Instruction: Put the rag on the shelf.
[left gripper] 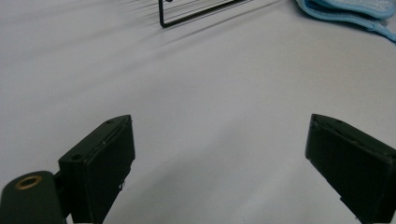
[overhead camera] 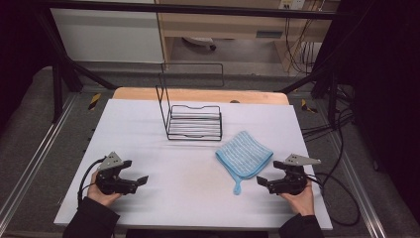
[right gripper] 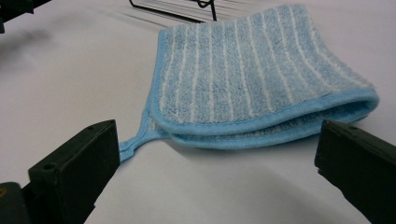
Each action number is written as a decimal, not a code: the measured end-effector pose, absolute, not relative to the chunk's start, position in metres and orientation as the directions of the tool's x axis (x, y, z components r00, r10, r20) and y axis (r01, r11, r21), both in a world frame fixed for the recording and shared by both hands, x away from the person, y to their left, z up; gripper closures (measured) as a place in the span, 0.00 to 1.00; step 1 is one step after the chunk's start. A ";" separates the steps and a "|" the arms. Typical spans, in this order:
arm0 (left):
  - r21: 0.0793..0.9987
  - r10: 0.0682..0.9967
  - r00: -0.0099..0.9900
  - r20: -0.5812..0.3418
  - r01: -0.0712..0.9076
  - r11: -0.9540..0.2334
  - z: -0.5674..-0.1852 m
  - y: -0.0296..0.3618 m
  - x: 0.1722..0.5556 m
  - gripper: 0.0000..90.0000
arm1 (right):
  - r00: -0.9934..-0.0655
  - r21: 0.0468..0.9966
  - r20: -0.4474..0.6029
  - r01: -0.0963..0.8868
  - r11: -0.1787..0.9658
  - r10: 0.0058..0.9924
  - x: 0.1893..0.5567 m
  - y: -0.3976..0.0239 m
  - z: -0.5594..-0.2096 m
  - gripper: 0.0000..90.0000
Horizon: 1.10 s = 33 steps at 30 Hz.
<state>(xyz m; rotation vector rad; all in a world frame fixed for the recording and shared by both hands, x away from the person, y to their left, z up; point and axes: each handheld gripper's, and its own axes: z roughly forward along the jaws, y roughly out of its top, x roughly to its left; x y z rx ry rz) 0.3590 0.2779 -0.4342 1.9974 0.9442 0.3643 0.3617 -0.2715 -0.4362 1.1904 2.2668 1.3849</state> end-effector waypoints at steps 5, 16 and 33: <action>0.809 0.737 0.670 -0.093 0.483 -0.336 -0.434 0.278 0.359 0.09 | -0.636 0.822 0.204 0.524 0.222 0.744 0.361 -0.271 -0.436 0.01; 0.809 0.738 0.668 -0.091 0.482 -0.336 -0.435 0.278 0.360 0.10 | -0.643 0.820 0.183 0.517 0.246 0.744 0.362 -0.254 -0.436 0.07; 0.806 0.745 0.662 -0.080 0.483 -0.342 -0.435 0.278 0.360 0.11 | -0.692 0.794 0.091 0.485 0.368 0.716 0.370 -0.211 -0.436 0.34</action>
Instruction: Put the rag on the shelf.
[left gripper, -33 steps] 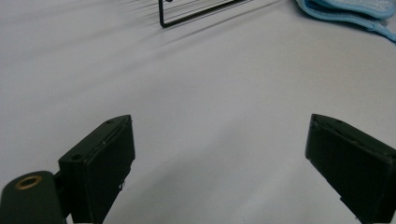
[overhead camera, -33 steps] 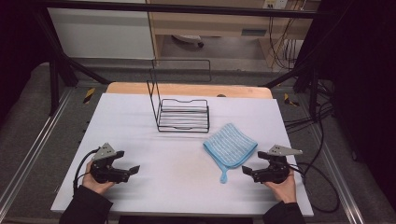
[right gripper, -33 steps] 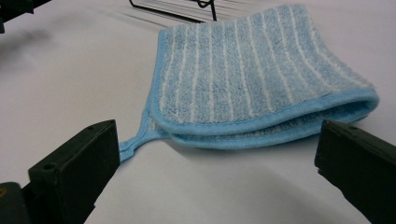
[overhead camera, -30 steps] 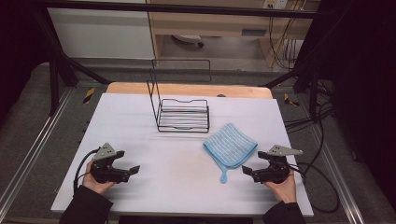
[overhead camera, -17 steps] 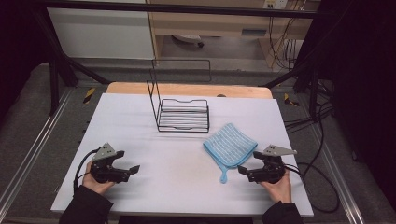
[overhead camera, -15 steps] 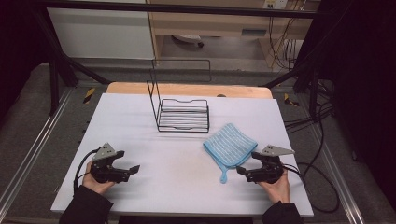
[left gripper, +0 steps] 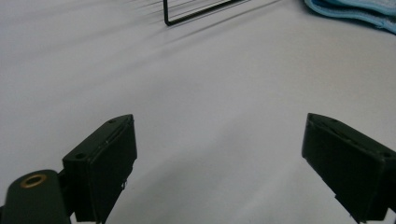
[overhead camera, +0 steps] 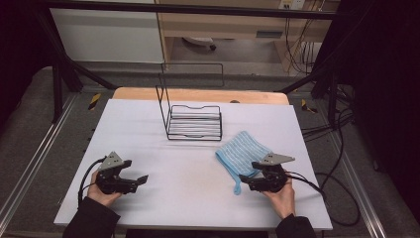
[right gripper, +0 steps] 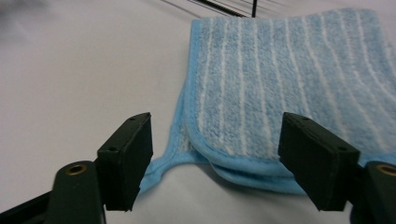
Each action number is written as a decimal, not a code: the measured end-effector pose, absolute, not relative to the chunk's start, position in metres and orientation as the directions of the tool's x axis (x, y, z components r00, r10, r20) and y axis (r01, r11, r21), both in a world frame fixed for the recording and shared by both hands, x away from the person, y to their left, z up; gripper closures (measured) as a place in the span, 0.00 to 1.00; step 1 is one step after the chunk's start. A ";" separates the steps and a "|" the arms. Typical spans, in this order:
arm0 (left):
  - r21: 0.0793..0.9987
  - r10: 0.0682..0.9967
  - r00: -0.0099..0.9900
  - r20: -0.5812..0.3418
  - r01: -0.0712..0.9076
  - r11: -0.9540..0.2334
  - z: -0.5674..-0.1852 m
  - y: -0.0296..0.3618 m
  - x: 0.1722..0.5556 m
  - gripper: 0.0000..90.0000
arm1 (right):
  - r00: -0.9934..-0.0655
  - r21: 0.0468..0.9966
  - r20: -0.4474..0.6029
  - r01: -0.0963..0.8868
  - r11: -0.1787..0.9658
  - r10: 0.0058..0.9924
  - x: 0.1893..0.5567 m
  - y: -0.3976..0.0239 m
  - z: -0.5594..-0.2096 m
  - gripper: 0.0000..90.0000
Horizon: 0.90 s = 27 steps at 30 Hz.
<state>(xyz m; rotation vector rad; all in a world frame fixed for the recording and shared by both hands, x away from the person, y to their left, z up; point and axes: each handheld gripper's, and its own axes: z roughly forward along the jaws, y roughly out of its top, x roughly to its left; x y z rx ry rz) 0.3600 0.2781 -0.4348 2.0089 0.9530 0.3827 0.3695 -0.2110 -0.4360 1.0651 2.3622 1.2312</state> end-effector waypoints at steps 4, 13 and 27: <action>0.804 0.747 0.661 -0.074 0.483 -0.348 -0.435 0.278 0.360 0.11 | -0.702 0.780 0.072 0.482 0.398 0.709 0.375 -0.200 -0.438 0.38; 0.803 0.751 0.657 -0.071 0.484 -0.348 -0.435 0.278 0.360 0.12 | -0.692 0.746 -0.008 0.477 0.465 0.722 0.387 -0.176 -0.445 0.47; 0.804 0.752 0.656 -0.069 0.483 -0.347 -0.434 0.277 0.360 0.12 | -0.675 0.742 -0.078 0.452 0.495 0.734 0.384 -0.166 -0.454 0.52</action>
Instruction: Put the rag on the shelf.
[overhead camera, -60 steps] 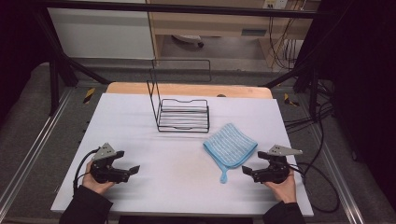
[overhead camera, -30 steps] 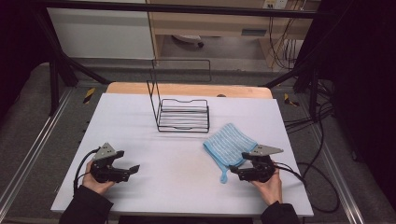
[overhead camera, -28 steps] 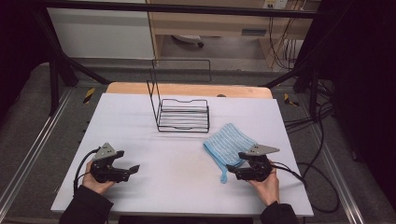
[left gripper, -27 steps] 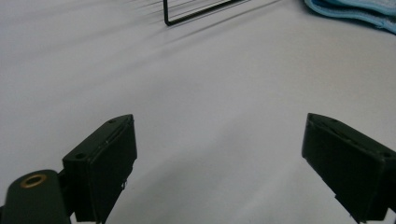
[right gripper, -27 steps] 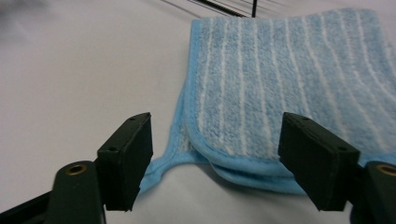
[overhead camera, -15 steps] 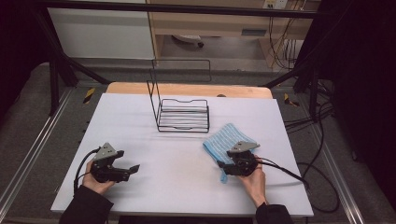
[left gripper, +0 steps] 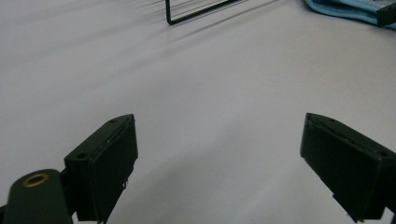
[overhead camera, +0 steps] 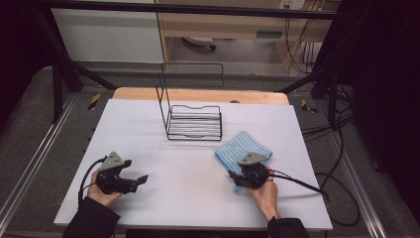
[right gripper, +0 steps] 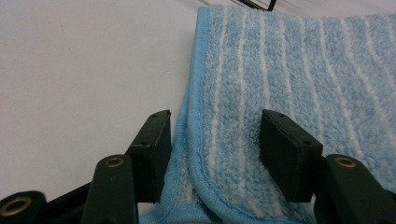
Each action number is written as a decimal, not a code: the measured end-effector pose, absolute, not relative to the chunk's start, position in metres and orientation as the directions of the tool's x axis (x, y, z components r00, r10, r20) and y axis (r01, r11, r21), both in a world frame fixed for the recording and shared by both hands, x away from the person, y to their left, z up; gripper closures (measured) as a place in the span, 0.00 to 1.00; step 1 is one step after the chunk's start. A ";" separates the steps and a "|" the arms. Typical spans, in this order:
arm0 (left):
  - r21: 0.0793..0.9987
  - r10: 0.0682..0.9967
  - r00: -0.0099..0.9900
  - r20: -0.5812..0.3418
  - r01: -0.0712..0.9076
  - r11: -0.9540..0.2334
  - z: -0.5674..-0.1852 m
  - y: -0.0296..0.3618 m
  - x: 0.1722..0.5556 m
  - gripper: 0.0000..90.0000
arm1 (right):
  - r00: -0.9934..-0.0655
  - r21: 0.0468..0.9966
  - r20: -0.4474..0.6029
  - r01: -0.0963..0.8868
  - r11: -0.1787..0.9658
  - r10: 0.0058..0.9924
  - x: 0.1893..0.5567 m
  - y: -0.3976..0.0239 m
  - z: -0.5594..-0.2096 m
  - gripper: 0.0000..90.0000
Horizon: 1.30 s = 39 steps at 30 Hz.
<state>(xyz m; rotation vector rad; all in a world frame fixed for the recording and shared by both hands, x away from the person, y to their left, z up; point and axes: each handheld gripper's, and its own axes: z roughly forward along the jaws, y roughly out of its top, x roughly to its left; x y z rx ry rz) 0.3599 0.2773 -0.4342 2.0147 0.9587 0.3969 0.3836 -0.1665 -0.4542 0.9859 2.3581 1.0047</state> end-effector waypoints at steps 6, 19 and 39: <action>0.802 0.751 0.657 -0.067 0.483 -0.352 -0.434 0.277 0.360 0.12 | -0.674 0.716 -0.149 0.431 0.549 0.723 0.382 -0.162 -0.453 0.60; 0.799 0.752 0.655 -0.068 0.487 -0.352 -0.435 0.277 0.361 0.13 | -0.686 0.691 -0.186 0.417 0.590 0.703 0.388 -0.167 -0.448 0.85; 0.802 0.754 0.654 -0.068 0.485 -0.349 -0.434 0.278 0.361 0.13 | -0.753 0.748 -0.060 0.401 0.529 0.655 0.378 -0.155 -0.430 0.89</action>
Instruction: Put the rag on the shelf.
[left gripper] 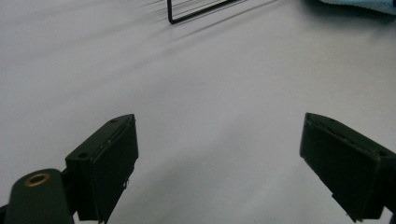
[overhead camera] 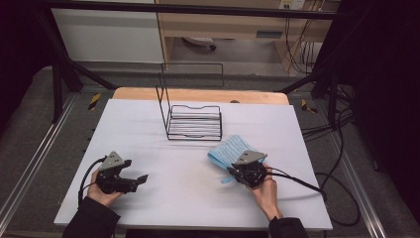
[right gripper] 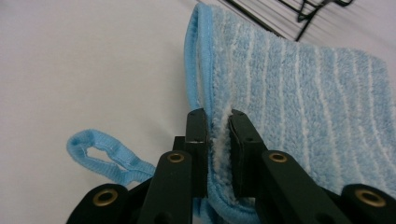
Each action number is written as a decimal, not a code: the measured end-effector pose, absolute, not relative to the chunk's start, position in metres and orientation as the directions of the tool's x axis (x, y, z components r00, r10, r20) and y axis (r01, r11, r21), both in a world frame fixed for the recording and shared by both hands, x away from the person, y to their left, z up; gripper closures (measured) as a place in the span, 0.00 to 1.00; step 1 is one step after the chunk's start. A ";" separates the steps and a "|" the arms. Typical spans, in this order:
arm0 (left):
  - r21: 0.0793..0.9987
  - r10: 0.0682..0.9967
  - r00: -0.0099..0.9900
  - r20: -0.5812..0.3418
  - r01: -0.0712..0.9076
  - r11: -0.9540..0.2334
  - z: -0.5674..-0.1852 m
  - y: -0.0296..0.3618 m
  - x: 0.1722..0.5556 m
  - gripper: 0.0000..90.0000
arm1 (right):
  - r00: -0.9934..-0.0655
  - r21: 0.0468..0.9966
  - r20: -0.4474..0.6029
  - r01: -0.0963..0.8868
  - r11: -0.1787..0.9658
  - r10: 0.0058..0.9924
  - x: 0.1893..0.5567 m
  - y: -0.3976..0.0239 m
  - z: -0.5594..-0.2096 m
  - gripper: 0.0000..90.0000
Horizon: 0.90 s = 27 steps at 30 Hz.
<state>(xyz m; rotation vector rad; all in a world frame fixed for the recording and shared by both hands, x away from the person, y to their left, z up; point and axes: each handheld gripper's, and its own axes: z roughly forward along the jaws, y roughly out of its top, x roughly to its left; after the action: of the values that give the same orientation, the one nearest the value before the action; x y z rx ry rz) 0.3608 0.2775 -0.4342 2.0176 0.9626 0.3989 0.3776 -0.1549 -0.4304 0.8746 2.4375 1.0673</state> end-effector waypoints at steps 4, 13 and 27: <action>0.801 0.754 0.653 -0.068 0.487 -0.350 -0.434 0.277 0.361 0.13 | -0.785 0.747 -0.022 0.399 0.532 0.620 0.370 -0.143 -0.430 0.89; 0.800 0.754 0.653 -0.067 0.487 -0.350 -0.434 0.277 0.361 0.13 | -0.817 0.742 0.029 0.404 0.535 0.576 0.360 -0.129 -0.430 0.89; 0.798 0.754 0.653 -0.071 0.490 -0.350 -0.434 0.277 0.361 0.13 | -0.873 0.733 0.077 0.377 0.566 0.482 0.343 -0.105 -0.429 0.88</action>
<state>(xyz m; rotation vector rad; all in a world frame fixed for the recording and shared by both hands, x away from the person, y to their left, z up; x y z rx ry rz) 0.3608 0.2771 -0.4338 2.0214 0.9667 0.3937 0.3433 -0.1054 -0.4292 0.7334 2.6615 1.1984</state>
